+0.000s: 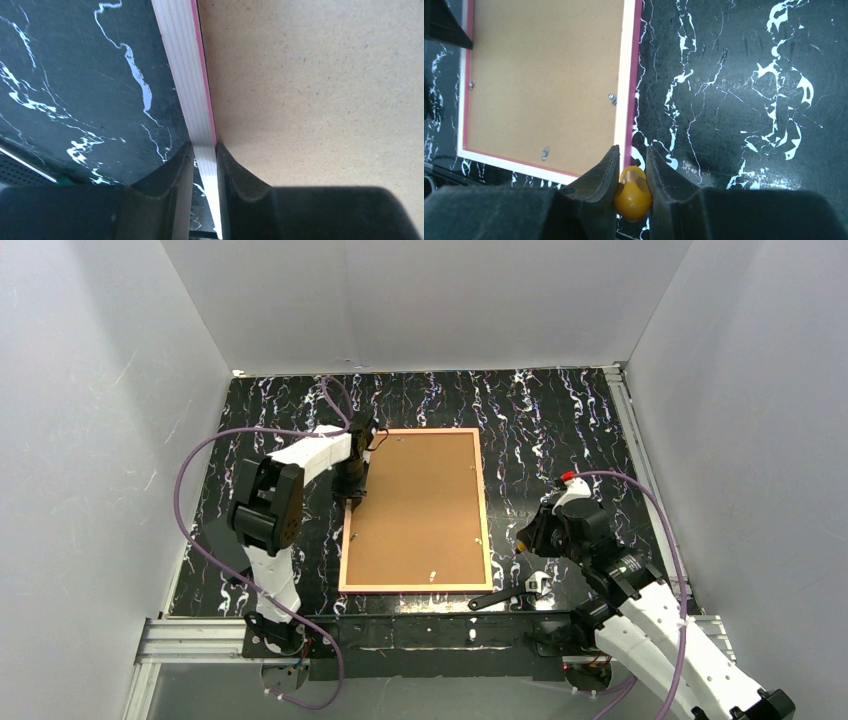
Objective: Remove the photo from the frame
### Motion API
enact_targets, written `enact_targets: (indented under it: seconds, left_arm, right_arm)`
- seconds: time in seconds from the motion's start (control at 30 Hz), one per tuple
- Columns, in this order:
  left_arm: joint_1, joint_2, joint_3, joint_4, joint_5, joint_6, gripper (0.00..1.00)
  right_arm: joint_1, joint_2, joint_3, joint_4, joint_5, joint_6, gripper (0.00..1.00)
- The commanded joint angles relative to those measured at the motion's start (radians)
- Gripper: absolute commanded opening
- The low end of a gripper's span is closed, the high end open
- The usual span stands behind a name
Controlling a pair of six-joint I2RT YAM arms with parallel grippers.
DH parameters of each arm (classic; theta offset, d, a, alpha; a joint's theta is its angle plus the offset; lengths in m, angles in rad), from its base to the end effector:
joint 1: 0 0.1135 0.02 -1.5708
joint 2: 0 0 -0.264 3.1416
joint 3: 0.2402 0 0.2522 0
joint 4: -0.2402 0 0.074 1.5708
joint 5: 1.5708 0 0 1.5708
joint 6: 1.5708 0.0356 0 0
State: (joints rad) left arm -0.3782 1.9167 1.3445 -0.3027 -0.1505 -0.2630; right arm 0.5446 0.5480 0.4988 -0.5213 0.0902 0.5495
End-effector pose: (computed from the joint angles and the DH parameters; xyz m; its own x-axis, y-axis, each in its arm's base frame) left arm 0.3904 -0.1494 0.1959 -0.7604 0.0256 -0.6489 0.0809 0.9952 -0.0556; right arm 0.1166 0.0669 0.2398 -0.6295 0.2268 -0.7431 -0.1435 0.9061 0.3981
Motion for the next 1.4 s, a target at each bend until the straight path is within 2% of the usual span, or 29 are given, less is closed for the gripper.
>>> enact_targets:
  seconds: [0.0,0.2,0.23,0.27,0.3,0.37,0.4,0.43,0.53,0.63,0.73,0.9,1.1,1.23,1.37]
  left_arm:
    - [0.028,0.061,0.073,-0.141,-0.076,0.103,0.0]
    - [0.08,0.209,0.294,-0.223,-0.089,0.122,0.0]
    - [0.084,0.221,0.327,-0.266,-0.072,0.102,0.05]
    - [0.087,0.195,0.308,-0.277,-0.044,0.071,0.33]
    - [0.085,0.078,0.207,-0.23,0.002,0.017,0.65]
    - [0.086,-0.103,0.079,-0.188,0.002,-0.057,0.87]
    - [0.087,-0.153,0.051,-0.186,0.007,-0.07,0.95]
    - [0.087,-0.2,0.024,-0.185,0.008,-0.093,0.97]
    - [0.087,-0.351,-0.091,-0.15,0.111,-0.178,0.98]
    - [0.084,-0.478,-0.229,-0.108,0.246,-0.308,0.95]
    - [0.081,-0.573,-0.355,-0.069,0.368,-0.417,0.93]
    - [0.076,-0.673,-0.533,0.001,0.491,-0.639,0.87]
    - [0.049,-0.707,-0.682,0.087,0.532,-0.902,0.82]
    - [0.039,-0.701,-0.719,0.085,0.488,-0.955,0.76]
    - [0.038,-0.688,-0.727,0.082,0.46,-0.975,0.75]
  right_arm:
    - [0.002,0.046,0.023,0.055,-0.018,-0.019,0.01]
    - [0.002,0.163,0.051,0.074,-0.033,-0.03,0.01]
    - [0.002,0.188,0.065,0.078,-0.034,-0.034,0.01]
    - [0.004,0.222,0.09,0.08,-0.033,-0.041,0.01]
    - [0.006,0.273,0.124,0.095,-0.043,-0.047,0.01]
    - [0.023,0.369,0.17,0.128,-0.063,-0.051,0.01]
    - [0.032,0.393,0.183,0.134,-0.065,-0.052,0.01]
    - [0.043,0.418,0.197,0.139,-0.062,-0.056,0.01]
    - [0.089,0.491,0.252,0.144,-0.048,-0.082,0.01]
    - [0.126,0.555,0.32,0.131,-0.015,-0.114,0.01]
    - [0.142,0.604,0.367,0.135,-0.006,-0.136,0.01]
    - [0.149,0.699,0.421,0.153,-0.018,-0.159,0.01]
    - [0.198,0.797,0.471,0.182,-0.016,-0.216,0.01]
    - [0.216,0.85,0.488,0.181,0.01,-0.237,0.01]
    - [0.22,0.876,0.484,0.188,0.02,-0.258,0.01]
